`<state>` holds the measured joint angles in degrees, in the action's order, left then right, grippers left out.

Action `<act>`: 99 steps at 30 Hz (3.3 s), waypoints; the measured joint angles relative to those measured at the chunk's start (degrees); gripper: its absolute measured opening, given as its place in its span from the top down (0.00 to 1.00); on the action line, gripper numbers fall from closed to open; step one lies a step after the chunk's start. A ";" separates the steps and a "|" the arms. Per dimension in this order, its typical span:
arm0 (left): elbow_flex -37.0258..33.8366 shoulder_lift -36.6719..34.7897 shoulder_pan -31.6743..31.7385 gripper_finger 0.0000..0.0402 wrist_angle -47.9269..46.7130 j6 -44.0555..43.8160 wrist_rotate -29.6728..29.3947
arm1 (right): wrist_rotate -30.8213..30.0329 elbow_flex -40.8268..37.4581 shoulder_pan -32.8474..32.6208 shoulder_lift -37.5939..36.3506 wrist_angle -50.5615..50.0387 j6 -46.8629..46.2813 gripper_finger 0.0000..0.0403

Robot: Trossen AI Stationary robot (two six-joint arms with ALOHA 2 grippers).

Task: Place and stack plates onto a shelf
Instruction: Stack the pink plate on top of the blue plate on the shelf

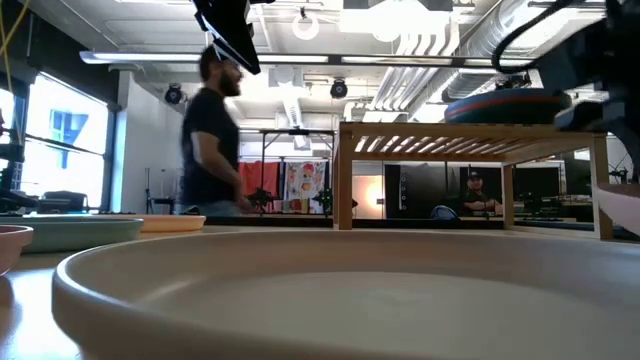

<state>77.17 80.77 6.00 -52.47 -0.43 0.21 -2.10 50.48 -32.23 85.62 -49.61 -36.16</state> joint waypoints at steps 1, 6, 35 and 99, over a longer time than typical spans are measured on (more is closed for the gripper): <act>0.02 0.00 0.00 0.77 0.00 0.00 0.00 | -0.87 0.00 0.00 -1.07 -0.60 -0.95 1.00; 0.00 0.00 0.00 0.77 -0.02 0.00 0.00 | -3.60 0.00 0.00 -7.00 -2.40 -5.08 1.00; 0.01 0.02 0.01 0.77 -1.34 1.46 -0.01 | -17.39 8.86 9.31 -24.21 -14.77 -24.19 1.00; 0.01 0.04 0.02 0.77 -0.37 9.27 -4.92 | -45.06 8.05 39.12 -52.95 -35.98 -60.46 1.00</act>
<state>77.17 80.82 6.02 -52.84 8.85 -4.71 -47.17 58.53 6.90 32.67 -85.59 -96.62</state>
